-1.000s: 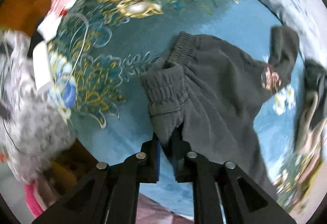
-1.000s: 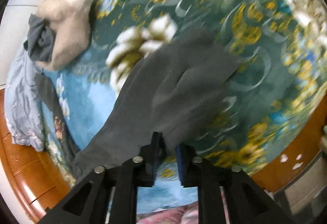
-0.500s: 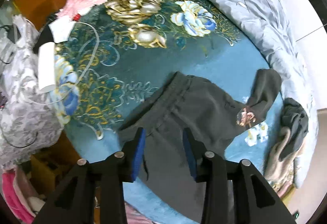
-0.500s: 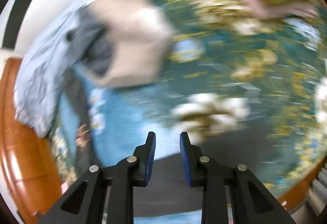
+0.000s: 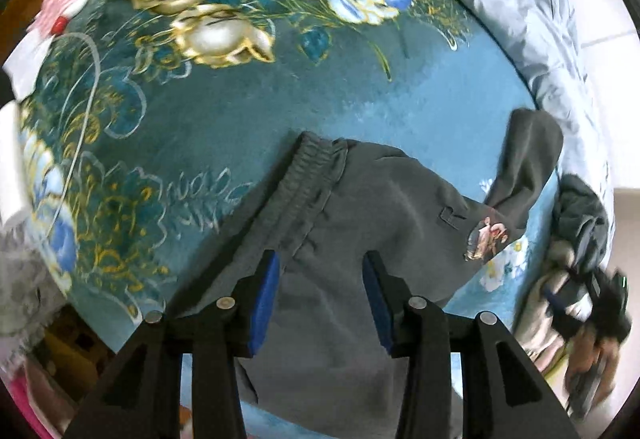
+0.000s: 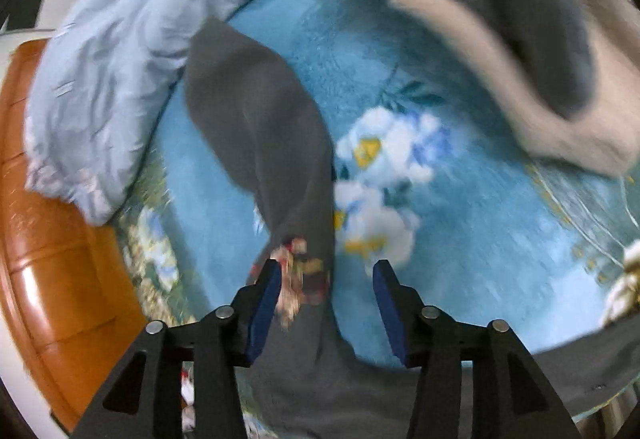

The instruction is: Fold clothes

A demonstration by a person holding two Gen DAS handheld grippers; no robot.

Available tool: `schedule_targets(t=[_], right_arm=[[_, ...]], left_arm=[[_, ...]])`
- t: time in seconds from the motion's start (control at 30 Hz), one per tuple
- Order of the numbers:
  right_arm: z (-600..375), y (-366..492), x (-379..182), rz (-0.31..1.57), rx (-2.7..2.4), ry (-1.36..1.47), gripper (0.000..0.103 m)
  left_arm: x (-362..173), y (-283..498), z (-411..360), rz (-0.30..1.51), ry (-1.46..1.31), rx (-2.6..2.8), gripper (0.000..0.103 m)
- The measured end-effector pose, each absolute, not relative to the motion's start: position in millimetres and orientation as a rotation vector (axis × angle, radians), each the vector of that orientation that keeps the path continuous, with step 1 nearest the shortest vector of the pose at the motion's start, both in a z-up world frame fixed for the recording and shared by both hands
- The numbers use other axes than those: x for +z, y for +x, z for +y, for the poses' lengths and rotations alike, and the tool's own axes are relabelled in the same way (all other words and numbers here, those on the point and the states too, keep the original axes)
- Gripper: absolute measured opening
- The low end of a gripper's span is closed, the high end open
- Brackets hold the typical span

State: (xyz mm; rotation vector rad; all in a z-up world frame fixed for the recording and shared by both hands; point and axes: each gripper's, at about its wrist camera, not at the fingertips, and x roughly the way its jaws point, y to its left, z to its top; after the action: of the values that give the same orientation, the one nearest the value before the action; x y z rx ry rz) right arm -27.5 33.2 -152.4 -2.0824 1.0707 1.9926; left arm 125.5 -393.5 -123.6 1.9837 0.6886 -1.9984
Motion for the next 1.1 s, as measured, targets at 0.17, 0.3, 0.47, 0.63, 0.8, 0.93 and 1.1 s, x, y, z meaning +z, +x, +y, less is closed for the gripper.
schedule_targets(t=[0.17,0.3,0.47,0.63,0.8,0.93,1.1], right_arm=[[24,-71,-196,1.020,1.919,-2.066,0.062],[16,-95,-218,0.914,1.935,-2.090,0.063],[5,-106,-236,0.846,1.927,-2.144,0.059],[-7,-108,-233,0.803,1.930,-2.189,0.007],[-35,-112,-183,0.760,2.173,-2.192,0.006],[-99,-111,-128,0.567,2.476,-2.249,0.006],[-193,-114,-117,0.456,2.611,-2.396,0.006]], left_arm=[[-138,118,-396,0.650,1.996,-2.002,0.048],[-148,120,-403,0.672,1.994,-1.969,0.048],[-157,124,-412,0.737,1.977,-1.910,0.048],[-159,123,-412,0.749,1.967,-1.898,0.048],[-157,124,-411,0.785,1.940,-1.909,0.048],[-156,125,-414,0.801,1.922,-1.915,0.048],[-152,130,-427,0.842,1.858,-1.894,0.048]])
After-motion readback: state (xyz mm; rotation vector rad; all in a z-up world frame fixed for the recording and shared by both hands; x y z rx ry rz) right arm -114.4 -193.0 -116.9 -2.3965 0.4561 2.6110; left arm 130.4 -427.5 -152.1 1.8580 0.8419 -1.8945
